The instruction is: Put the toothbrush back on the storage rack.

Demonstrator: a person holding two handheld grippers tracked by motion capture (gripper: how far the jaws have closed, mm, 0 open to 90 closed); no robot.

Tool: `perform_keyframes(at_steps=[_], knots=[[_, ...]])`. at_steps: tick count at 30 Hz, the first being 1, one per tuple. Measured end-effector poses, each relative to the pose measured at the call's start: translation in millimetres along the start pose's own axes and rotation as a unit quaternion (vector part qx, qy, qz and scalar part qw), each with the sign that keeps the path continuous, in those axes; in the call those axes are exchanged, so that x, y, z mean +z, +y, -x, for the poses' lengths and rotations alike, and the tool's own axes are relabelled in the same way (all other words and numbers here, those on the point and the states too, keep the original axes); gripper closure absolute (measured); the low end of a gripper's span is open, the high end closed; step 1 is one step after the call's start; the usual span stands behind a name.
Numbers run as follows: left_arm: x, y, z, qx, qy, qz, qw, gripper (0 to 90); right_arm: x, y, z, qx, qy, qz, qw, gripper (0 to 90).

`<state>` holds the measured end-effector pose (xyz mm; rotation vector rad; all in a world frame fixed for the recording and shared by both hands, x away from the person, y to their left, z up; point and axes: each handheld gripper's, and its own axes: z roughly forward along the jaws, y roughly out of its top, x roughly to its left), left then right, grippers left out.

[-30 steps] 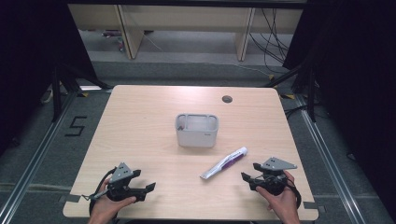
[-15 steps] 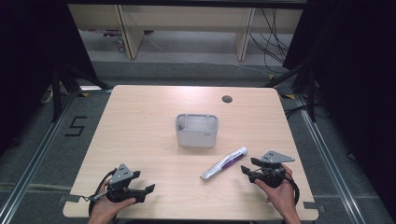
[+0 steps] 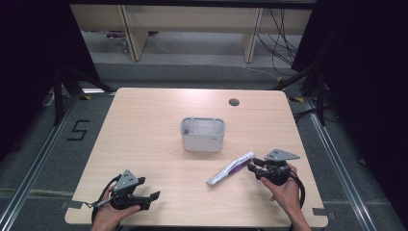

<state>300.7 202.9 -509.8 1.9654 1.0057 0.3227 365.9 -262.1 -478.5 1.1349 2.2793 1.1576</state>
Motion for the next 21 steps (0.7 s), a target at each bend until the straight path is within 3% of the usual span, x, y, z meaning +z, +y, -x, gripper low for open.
perform_keyframes(at_steps=[1, 2, 3, 4, 5, 6, 7, 8, 9, 12, 14, 15, 16, 18, 21], knots=[[0.2, 0.1, -0.2, 0.002, -0.001, 0.0, 1.0, 20.5, 0.1, 0.5, -2.5, 0.019, 0.001, -0.005, 0.9998, 69.5], [0.4, 0.2, -0.2, 0.002, -0.001, 0.0, 1.0, 20.5, 1.4, 1.7, 0.8, -0.003, -0.004, 0.005, 1.0, 71.5], [-0.8, 0.6, -1.9, 0.013, 0.0, -0.011, 0.9999, 20.6, 1.2, 2.6, -1.1, 0.015, 0.004, -0.001, 0.9999, 73.3], [-0.9, 0.7, -1.9, 0.014, -0.001, -0.013, 0.9998, 20.6, 1.9, 3.7, 1.7, -0.004, -0.004, 0.009, 0.9999, 74.6], [-0.5, 0.8, -1.7, 0.012, -0.001, -0.011, 0.9999, 20.7, 2.2, 4.3, -0.9, 0.017, 0.0, 0.006, 0.9998, 76.1], [-0.1, 0.9, -1.6, 0.013, 0.0, -0.011, 0.9999, 20.7, 2.9, 5.8, 2.8, -0.006, -0.002, 0.009, 0.9999, 77.4], [0.6, 0.8, -1.2, 0.01, 0.001, -0.01, 0.9999, 20.7, 3.6, 6.3, 1.0, 0.01, 0.005, 0.005, 0.9999, 78.5], [1.0, 0.6, -0.5, 0.007, -0.001, -0.007, 0.9999, 20.7, 4.5, 7.1, 3.6, -0.007, -0.002, 0.01, 0.9999, 79.8], [1.9, 0.4, 0.4, 0.002, -0.001, -0.003, 1.0, 20.8, 5.4, 7.5, 1.6, 0.009, 0.006, 0.005, 0.9999, 80.6], [2.2, 0.5, 0.5, 0.003, -0.002, -0.003, 1.0, 20.9, 6.9, 10.2, 4.3, -0.006, 0.0, 0.007, 1.0, 83.1], [2.7, 0.5, 0.8, -0.001, -0.003, -0.001, 1.0, 20.9, 8.5, 11.2, 4.7, 0.002, 0.001, 0.007, 1.0, 84.2], [3.3, 0.3, 0.4, 0.0, -0.004, -0.002, 1.0, 20.9, 9.9, 12.0, 6.9, -0.009, 0.0, 0.008, 0.9999, 84.9], [4.1, 0.3, 1.1, -0.005, -0.004, 0.0, 1.0, 20.9, 11.5, 11.9, 5.9, 0.0, 0.001, 0.004, 1.0, 85.6], [4.2, 0.3, 1.6, -0.005, -0.004, -0.001, 1.0, 21.0, 14.8, 13.0, 8.7, -0.007, 0.005, 0.002, 1.0, 86.7], [4.1, 0.3, 1.9, -0.006, -0.005, -0.003, 1.0, 21.0, 16.1, 16.7, 11.0, -0.012, -0.009, 0.008, 0.9999, 87.4]])
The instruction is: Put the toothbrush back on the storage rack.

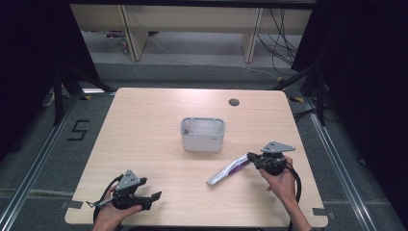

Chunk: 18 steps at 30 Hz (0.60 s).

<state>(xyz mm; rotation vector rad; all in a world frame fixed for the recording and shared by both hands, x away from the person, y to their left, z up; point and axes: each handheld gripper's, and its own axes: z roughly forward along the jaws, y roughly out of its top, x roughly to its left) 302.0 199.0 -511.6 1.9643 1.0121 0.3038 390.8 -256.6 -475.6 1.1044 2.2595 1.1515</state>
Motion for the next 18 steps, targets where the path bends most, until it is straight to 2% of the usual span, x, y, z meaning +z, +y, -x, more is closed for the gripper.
perform_keyframes(at_steps=[1, 2, 3, 4, 5, 6, 7, 9, 10, 11, 13, 16, 17, 18], knots=[[0.3, -0.1, -0.1, 0.0, -0.001, 0.0, 1.0, 21.0, 0.6, 1.7, 1.0, 0.002, 0.004, 0.001, 1.0, 87.6], [0.5, -0.1, 0.0, 0.0, -0.002, 0.0, 1.0, 21.0, 0.6, 3.2, -0.2, 0.015, 0.006, -0.001, 0.9999, 87.9], [0.1, 0.3, -0.7, 0.008, -0.003, -0.005, 0.9999, 21.1, 1.2, 4.6, 0.5, 0.015, -0.001, 0.001, 0.9999, 88.4], [1.2, 0.1, 0.4, 0.003, -0.004, 0.002, 1.0, 21.1, 2.2, 6.0, 0.6, 0.019, -0.003, -0.003, 0.9998, 89.0], [1.3, 0.5, 0.7, 0.004, -0.004, 0.0, 1.0, 21.1, 3.4, 6.6, 1.0, 0.019, -0.004, -0.001, 0.9998, 89.4], [1.6, 0.6, 1.1, 0.003, -0.005, 0.001, 1.0, 21.2, 5.3, 7.8, 4.6, -0.002, -0.006, 0.004, 1.0, 89.6], [1.9, 0.7, 1.2, 0.003, -0.005, 0.001, 1.0, 21.2, 7.1, 7.5, 3.3, 0.009, -0.004, -0.002, 1.0, 90.0], [2.0, 0.9, 0.6, 0.005, -0.004, -0.001, 1.0, 21.2, 11.2, 7.5, 6.2, -0.006, -0.008, 0.0, 1.0, 90.0], [2.1, 0.9, 0.5, 0.007, -0.005, -0.002, 1.0, 21.2, 12.2, 7.3, 4.1, 0.01, -0.006, -0.007, 0.9999, 90.0], [2.1, 1.0, 0.5, 0.007, -0.004, -0.002, 1.0, 21.2, 13.6, 7.4, 5.9, 0.005, -0.009, -0.008, 0.9999, 90.0], [2.0, 1.5, 1.2, 0.004, -0.004, 0.0, 1.0, 21.2, 15.1, 7.9, 5.1, 0.017, -0.006, -0.011, 0.9998, 90.0], [3.4, 1.3, 1.2, 0.004, -0.005, 0.008, 0.9999, 21.2, 17.6, 11.2, 8.8, 0.004, -0.007, -0.006, 1.0, 90.0], [3.1, 1.5, 0.5, 0.007, -0.006, 0.004, 1.0, 21.2, 17.9, 12.5, 7.1, 0.014, -0.009, -0.005, 0.9999, 90.0], [3.1, 1.4, 0.3, 0.008, -0.006, 0.003, 0.9999, 21.2, 19.3, 13.8, 9.4, -0.001, -0.014, -0.001, 0.9999, 90.0]])
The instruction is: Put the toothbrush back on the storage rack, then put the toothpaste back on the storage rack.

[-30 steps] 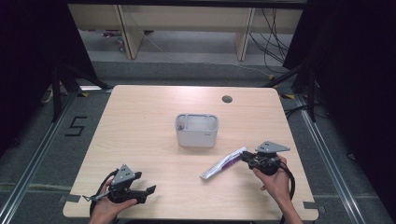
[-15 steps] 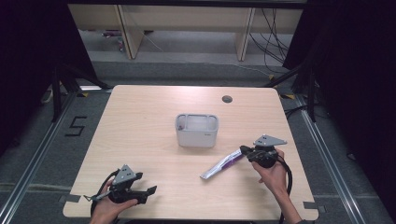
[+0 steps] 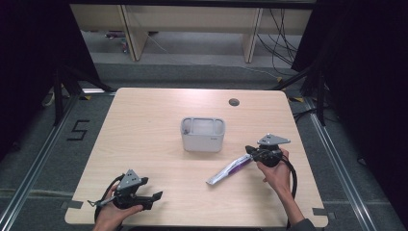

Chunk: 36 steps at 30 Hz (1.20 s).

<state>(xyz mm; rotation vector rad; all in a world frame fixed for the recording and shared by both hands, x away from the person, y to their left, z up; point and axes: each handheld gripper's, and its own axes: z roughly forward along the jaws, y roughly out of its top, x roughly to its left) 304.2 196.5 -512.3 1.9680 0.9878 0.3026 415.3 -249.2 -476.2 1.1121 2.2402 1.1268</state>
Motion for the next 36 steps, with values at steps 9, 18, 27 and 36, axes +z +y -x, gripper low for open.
perform_keyframes(at_steps=[9, 18, 27, 36], knots=[[0.5, 0.7, 1.7, -0.002, 0.0, 0.001, 1.0, 21.2, 13.0, 3.7, -2.0, 0.018, 0.005, -0.016, 0.9997, 90.0], [-0.3, 1.2, 2.0, 0.005, -0.002, 0.001, 1.0, 21.2, 19.0, 5.0, 5.9, -0.004, 0.001, -0.019, 0.9998, 90.0], [-0.2, 1.1, 3.2, 0.009, -0.001, -0.005, 1.0, 21.2, 28.1, 0.9, 8.1, -0.002, -0.002, -0.053, 0.9986, 90.0], [-0.3, 0.8, 2.6, 0.02, -0.003, -0.009, 0.9998, 21.5, 26.1, -1.0, 5.6, 0.002, 0.01, -0.075, 0.9972, 90.0]])
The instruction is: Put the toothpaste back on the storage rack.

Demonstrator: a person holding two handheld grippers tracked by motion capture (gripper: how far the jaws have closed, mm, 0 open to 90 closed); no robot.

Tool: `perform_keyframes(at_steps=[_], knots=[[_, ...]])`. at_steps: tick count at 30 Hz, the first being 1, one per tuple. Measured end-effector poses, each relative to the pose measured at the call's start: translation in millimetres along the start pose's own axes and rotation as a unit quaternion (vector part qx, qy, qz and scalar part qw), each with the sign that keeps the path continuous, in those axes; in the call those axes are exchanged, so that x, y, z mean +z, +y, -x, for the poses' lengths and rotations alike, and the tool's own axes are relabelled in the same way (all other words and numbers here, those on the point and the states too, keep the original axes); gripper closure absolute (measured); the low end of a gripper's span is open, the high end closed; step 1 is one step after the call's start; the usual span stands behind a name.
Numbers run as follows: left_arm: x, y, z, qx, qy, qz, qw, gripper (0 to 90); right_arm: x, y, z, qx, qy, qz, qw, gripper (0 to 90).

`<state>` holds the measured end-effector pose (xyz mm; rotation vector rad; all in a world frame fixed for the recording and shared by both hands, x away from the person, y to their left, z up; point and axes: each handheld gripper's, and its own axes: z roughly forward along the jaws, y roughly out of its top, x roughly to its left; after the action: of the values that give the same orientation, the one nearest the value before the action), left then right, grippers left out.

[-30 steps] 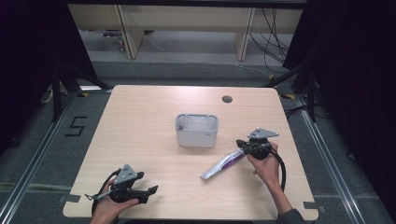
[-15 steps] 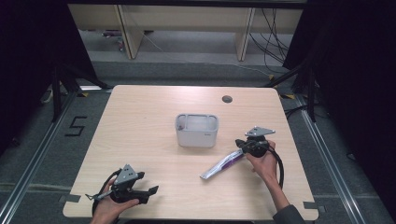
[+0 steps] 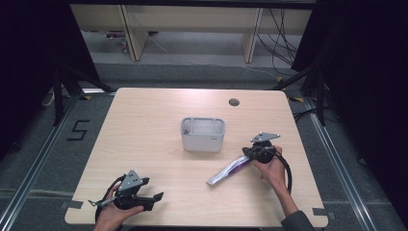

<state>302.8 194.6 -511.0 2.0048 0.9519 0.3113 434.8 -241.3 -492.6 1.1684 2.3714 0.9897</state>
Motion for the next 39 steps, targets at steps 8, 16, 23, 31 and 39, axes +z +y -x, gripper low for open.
perform_keyframes(at_steps=[8, 16, 23, 31, 39], knots=[[0.4, -0.1, 2.6, 0.0, -0.001, -0.003, 1.0, 21.6, -4.8, -6.8, 4.6, -0.017, -0.001, -0.007, 0.9998, 90.0], [0.5, 0.3, 2.6, -0.001, -0.002, -0.004, 1.0, 21.8, -19.7, -19.2, -1.8, 0.004, -0.001, -0.023, 0.9997, 90.0], [0.3, -0.3, 3.0, 0.0, -0.004, 0.001, 1.0, 21.8, -33.1, -28.8, -9.5, 0.009, 0.006, -0.04, 0.9991, 90.0], [0.9, -1.1, 4.3, -0.003, -0.003, -0.001, 1.0, 21.8, -46.4, -41.6, -20.6, 0.004, 0.019, -0.053, 0.9984, 90.0], [0.9, -0.9, 3.8, -0.001, -0.004, -0.001, 1.0, 21.9, -57.2, -52.7, -33.3, 0.003, 0.034, -0.067, 0.9972, 89.9]])
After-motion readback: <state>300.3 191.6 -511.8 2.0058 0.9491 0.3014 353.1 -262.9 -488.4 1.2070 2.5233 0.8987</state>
